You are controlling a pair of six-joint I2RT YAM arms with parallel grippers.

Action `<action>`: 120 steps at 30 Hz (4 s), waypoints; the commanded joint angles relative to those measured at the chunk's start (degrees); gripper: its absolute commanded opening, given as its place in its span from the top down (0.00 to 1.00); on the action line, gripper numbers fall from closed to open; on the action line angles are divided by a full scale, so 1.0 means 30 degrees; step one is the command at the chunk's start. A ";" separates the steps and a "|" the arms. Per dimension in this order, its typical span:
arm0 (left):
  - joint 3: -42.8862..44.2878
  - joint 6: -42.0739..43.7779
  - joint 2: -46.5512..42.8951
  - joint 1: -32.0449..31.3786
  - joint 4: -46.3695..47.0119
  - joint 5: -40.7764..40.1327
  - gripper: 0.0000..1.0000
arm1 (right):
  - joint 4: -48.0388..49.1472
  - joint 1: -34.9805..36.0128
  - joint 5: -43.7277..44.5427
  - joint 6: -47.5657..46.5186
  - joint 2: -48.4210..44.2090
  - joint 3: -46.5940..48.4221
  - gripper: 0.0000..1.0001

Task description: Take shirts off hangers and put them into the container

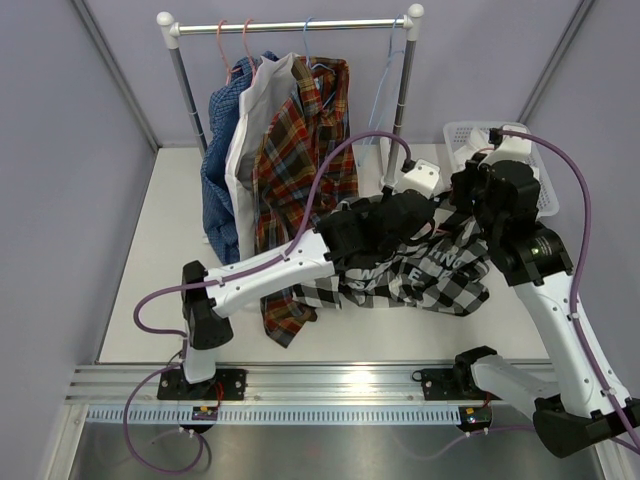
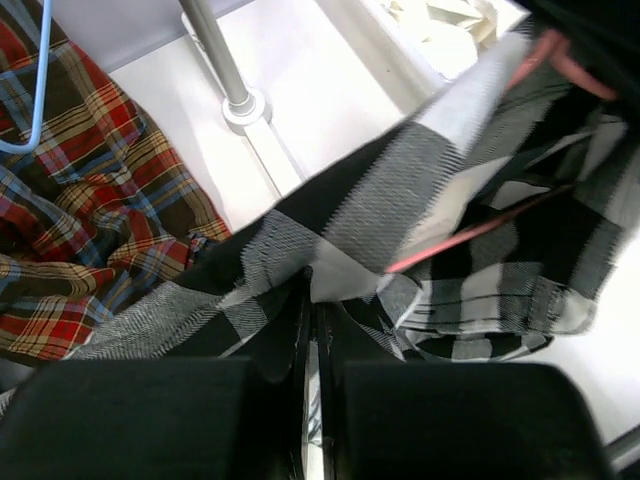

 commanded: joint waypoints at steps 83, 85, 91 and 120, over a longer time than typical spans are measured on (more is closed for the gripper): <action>-1.4979 0.2804 -1.4442 0.5617 0.5093 0.7664 0.09 | -0.0843 0.0226 -0.5084 -0.0714 -0.7746 -0.1203 1.00; -1.5097 0.3653 -1.5087 0.6004 0.5035 0.7491 0.03 | -0.0668 0.0226 -0.5612 -0.0919 -0.7746 -0.1378 1.00; -1.4398 0.6436 -1.6084 0.7876 0.4626 0.9532 0.01 | 0.0006 0.0226 -0.7954 -0.1213 -0.7279 -0.2168 1.00; -1.0527 0.7378 -1.1193 0.8027 -0.0062 2.4308 0.22 | 0.4020 0.0226 -1.1795 -0.2912 -0.2443 -0.1527 1.00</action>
